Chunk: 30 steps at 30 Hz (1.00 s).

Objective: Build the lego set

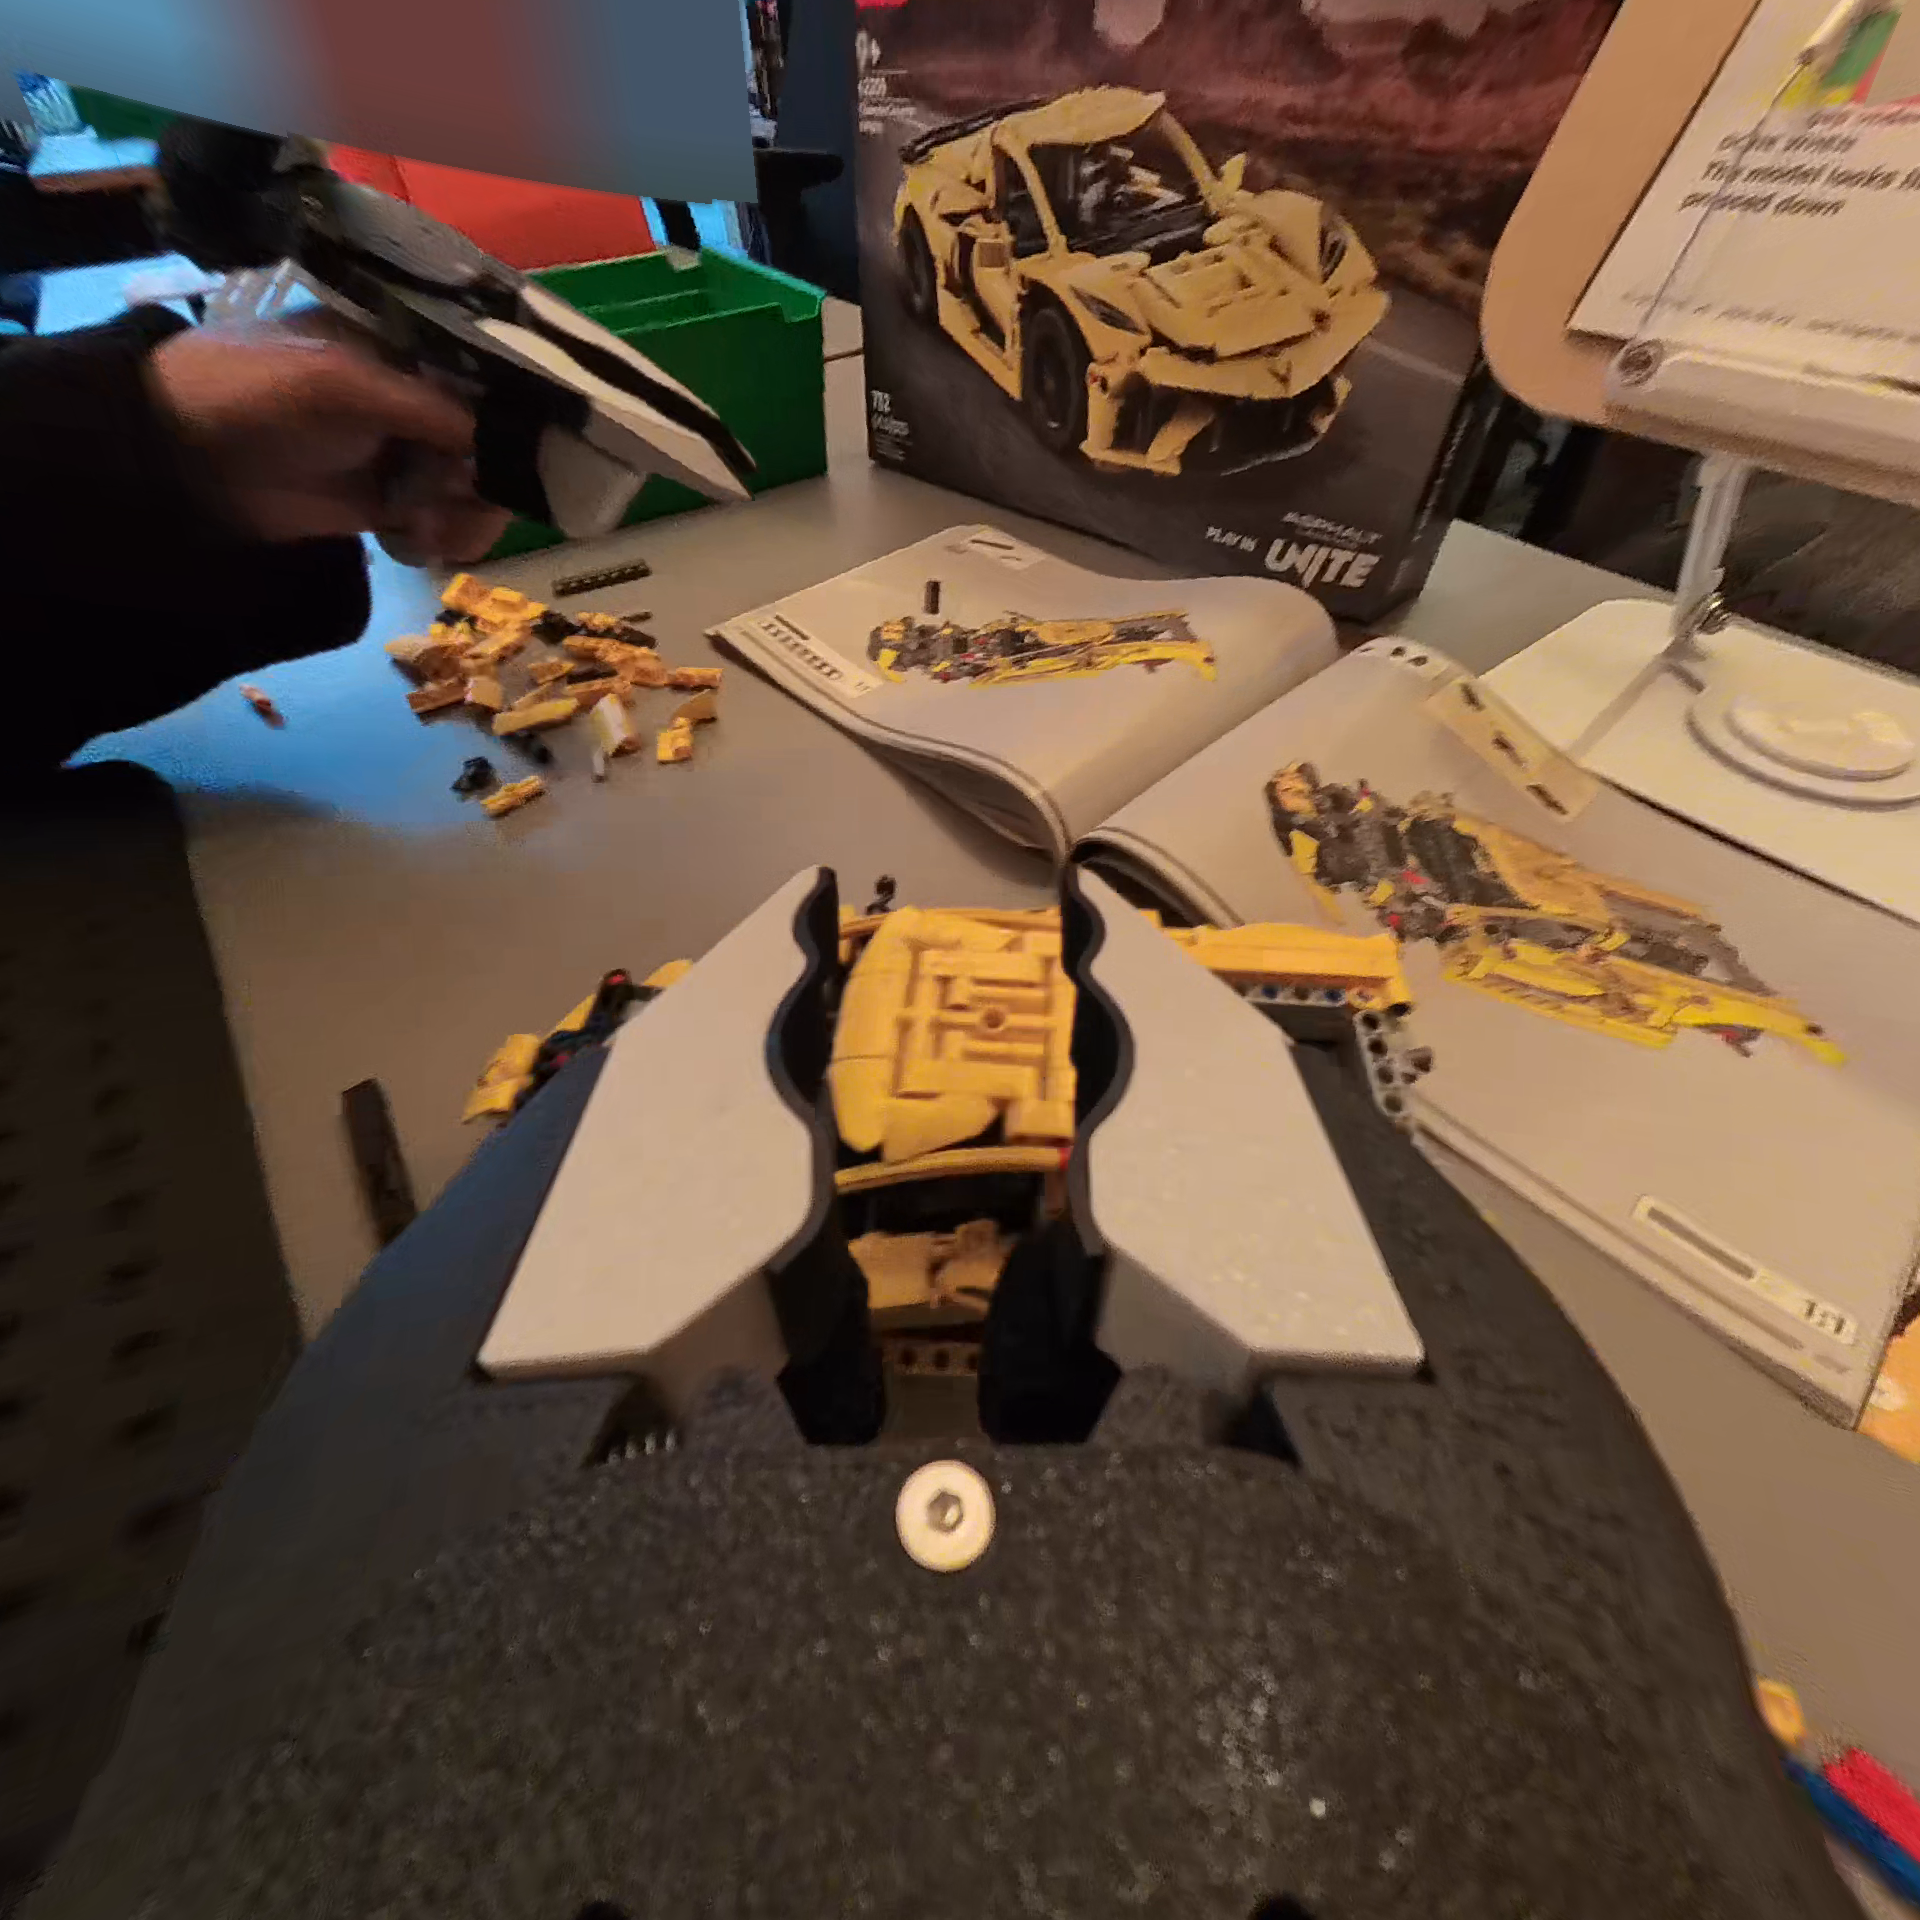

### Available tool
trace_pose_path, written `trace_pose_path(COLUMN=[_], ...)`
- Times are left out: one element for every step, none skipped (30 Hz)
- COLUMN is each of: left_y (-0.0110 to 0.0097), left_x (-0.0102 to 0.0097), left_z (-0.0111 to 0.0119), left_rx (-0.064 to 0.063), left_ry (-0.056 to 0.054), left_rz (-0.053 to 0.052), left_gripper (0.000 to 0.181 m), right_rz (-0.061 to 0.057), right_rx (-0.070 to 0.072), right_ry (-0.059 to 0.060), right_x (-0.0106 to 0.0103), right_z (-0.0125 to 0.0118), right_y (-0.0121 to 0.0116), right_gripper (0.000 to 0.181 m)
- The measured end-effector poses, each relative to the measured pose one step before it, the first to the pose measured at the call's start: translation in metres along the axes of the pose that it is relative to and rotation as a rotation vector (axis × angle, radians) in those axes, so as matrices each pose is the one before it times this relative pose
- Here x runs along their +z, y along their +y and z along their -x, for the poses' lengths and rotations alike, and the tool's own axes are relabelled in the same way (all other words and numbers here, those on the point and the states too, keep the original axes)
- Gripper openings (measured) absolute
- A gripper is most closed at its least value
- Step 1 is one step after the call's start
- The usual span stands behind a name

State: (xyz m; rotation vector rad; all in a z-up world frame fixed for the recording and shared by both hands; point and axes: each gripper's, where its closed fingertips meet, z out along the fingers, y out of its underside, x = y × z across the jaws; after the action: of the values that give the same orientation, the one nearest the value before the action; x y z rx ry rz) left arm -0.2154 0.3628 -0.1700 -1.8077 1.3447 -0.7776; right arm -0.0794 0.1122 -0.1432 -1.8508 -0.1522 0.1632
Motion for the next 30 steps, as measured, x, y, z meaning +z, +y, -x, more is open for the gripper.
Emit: trace_pose_path(left_y=[0.00213, 0.00094, 0.00119, 0.00153, 0.00213, 0.00216, 0.00153, 0.00103, 0.00095, 0.00121, -0.00029, -0.00151, -0.00126, -0.00088, -0.00113, -0.0014, -0.00078, -0.00007, 0.00057, 0.00103, 0.00122, 0.00093, 0.0004, 0.00038, 0.00044, 0.00009, 0.00011, 0.00028, 0.00004, -0.00095], left_x=[0.0108, 0.01015, 0.00918, 0.00837, 0.00771, 0.00654, 0.00525, 0.00384, 0.00266, 0.00154, 0.00048, -0.00044, -0.00087, -0.00147, -0.00139, -0.00109, -0.0006, -0.00004, 0.00036, 0.00031, 0.0003, 0.0002, 0.00003, -0.00001, 0.00003, -0.00001, -0.00002, -0.0003, -0.00122, -0.00212], left_z=[0.01166, 0.00892, 0.00634, 0.00565, 0.00217, -0.00121, -0.0018, -0.0004, 0.00018, -0.00034, 0.00157, 0.00318, 0.00301, 0.00254, 0.00139, 0.0006, 0.00096, 0.00217, 0.00284, 0.00217, 0.00115, 0.0, -0.00047, -0.00012, 0.0, -0.00051, -0.00136, -0.00263, -0.00376, -0.00393], left_rx=[0.0088, 0.0023, 0.0052, -0.0004, -0.0061, -0.0056, -0.0041, -0.0037, -0.0029, 0.0012, 0.0037, 0.0036, 0.0017, -0.0064, -0.0122, -0.0121, -0.0061, -0.0007, 0.0016, 0.0029, 0.0012, 0.0, 0.0036, 0.006, 0.0067, 0.0078, 0.0076, 0.0076, 0.0121, 0.0196], left_ry=[-0.0286, -0.0186, -0.0083, -0.0088, 0.0074, 0.0243, 0.0228, 0.0094, 0.0023, 0.005, -0.0059, -0.0153, -0.0125, -0.0095, -0.0022, 0.0021, 0.0001, -0.0077, -0.0132, -0.0098, -0.0045, 0.0004, 0.0018, -0.002, -0.0036, -0.0015, 0.0023, 0.0079, 0.0117, 0.0068], left_rz=[0.0348, 0.026, 0.022, 0.0165, 0.0146, 0.0137, 0.0069, -0.0012, -0.0035, 0.0005, -0.0029, -0.0094, -0.0044, -0.0012, -0.0064, -0.011, -0.0079, -0.0019, 0.0003, 0.0019, 0.0039, 0.0023, 0.0004, 0.0012, 0.0023, 0.0025, 0.0027, 0.0038, 0.0028, -0.0052], left_gripper=[0.038, 0.038, 0.038, 0.038, 0.038, 0.038, 0.038, 0.038, 0.038, 0.038, 0.038, 0.038, 0.038, 0.038, 0.038, 0.038, 0.038, 0.038, 0.037, 0.037, 0.037, 0.037, 0.037, 0.037, 0.036, 0.036, 0.036, 0.036, 0.036, 0.036], right_rz=[-0.033, -0.0388, -0.0196, -0.0087, -0.01, -0.0039, 0.007, 0.0065, 0.0002, -0.0018, 0.0041, 0.01, 0.0105, 0.0131, 0.0128, 0.01, 0.0068, 0.0017, -0.0021, -0.0034, -0.0015, 0.0014, -0.0008, -0.0029, 0.0001, 0.0036, 0.0038, 0.0048, 0.0025, 0.0006], right_rx=[0.0021, 0.0183, 0.035, 0.0308, 0.016, 0.0106, 0.0143, 0.0157, 0.0117, 0.0036, -0.002, -0.003, -0.0048, -0.0056, -0.0077, -0.009, -0.0067, -0.0009, 0.0067, 0.0102, 0.0111, 0.01, 0.0053, 0.0003, -0.001, -0.0001, -0.0016, -0.0019, -0.0029, -0.0057], right_ry=[0.0054, 0.0038, -0.0017, 0.0043, 0.0146, 0.0141, 0.0038, -0.0093, -0.0133, -0.0109, -0.0062, -0.0043, -0.0024, 0.0012, 0.0049, 0.0085, 0.0085, 0.0036, 0.0003, -0.0011, -0.0017, -0.0011, -0.0001, 0.0005, 0.0006, 0.001, 0.0018, 0.0031, 0.0002, -0.0019], right_x=[0.00065, -0.00082, -0.00221, -0.00316, -0.00311, -0.00213, -0.00075, 0.00071, 0.00145, 0.00189, 0.00208, 0.002, 0.0017, 0.00133, 0.00084, 0.00043, 0.00014, -0.00017, -0.00028, -0.00028, -0.00004, -0.00004, -0.00024, -0.00034, -0.00011, 0.00002, 0.00021, 0.00028, 0.00038, 0.00038], right_z=[-0.00645, -0.00563, -0.00435, -0.00447, -0.00536, -0.0053, -0.00355, -0.00103, 0.00061, 0.00113, 0.00094, 0.00075, 0.00065, 0.00012, -0.00053, -0.00116, -0.00139, -0.00097, -0.00063, -0.00068, -0.00053, -0.00062, -0.00017, -0.00004, -0.00003, -0.00013, -0.00023, -0.00029, 0.00052, 0.00126], right_y=[-0.00106, -0.00152, -0.00046, 0.00059, 0.00126, 0.00233, 0.00281, 0.00168, -0.00001, -0.00071, 0.00038, 0.00168, 0.00215, 0.00252, 0.00245, 0.00175, 0.00114, 0.00029, -0.00014, -0.00038, 0.00009, 0.00044, -0.00014, -0.00048, -0.00004, 0.00075, 0.00107, 0.00088, 0.00014, -0.00019], right_gripper=[0.041, 0.042, 0.042, 0.042, 0.039, 0.038, 0.038, 0.039, 0.039, 0.039, 0.039, 0.039, 0.039, 0.039, 0.039, 0.039, 0.039, 0.039, 0.038, 0.038, 0.039, 0.038, 0.038, 0.039, 0.038, 0.038, 0.038, 0.038, 0.038, 0.038])
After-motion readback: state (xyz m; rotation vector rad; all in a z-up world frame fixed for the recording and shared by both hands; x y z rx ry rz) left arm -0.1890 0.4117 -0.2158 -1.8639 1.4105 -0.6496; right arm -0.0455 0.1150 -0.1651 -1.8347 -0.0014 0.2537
